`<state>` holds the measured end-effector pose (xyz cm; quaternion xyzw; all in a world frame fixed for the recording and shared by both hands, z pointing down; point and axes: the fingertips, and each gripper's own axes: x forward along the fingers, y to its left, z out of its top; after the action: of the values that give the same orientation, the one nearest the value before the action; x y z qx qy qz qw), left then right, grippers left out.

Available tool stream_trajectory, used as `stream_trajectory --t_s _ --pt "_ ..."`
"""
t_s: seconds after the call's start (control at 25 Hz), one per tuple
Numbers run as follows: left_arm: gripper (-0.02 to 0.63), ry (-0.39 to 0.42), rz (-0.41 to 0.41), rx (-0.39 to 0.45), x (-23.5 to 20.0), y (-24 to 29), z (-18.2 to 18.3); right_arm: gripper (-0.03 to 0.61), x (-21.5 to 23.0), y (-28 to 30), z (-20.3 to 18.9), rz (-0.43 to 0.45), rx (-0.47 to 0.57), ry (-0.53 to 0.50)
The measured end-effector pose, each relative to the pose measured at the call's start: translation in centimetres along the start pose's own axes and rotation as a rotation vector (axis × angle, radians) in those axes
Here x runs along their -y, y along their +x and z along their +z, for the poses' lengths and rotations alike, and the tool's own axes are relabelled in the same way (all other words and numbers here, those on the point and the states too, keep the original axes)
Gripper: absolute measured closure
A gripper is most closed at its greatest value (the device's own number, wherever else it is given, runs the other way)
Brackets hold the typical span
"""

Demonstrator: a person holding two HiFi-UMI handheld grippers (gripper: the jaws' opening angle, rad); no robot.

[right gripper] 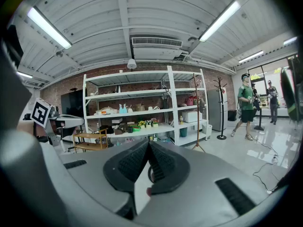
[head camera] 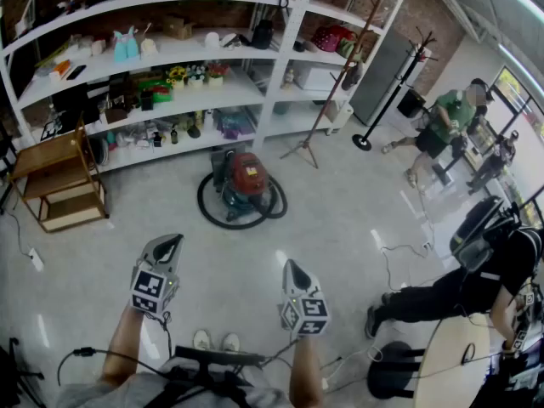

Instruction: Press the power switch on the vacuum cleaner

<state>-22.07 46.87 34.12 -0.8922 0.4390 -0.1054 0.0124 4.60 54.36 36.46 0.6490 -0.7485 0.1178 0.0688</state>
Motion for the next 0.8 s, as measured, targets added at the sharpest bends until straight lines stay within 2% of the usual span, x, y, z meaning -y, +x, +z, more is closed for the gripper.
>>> stream_trajectory --t_s 0.2,0.8 --pt "0.606 -0.004 -0.006 0.001 -1.0 -0.2 0.0 0.571 -0.8 0.5 0.2 0.01 0.009 0.05" --pt "0.607 -0.022 -0.037 -0.019 -3.8 -1.2 -1.9 0.571 -3.6 1.1 -0.4 -0.03 -0.003 0.04"
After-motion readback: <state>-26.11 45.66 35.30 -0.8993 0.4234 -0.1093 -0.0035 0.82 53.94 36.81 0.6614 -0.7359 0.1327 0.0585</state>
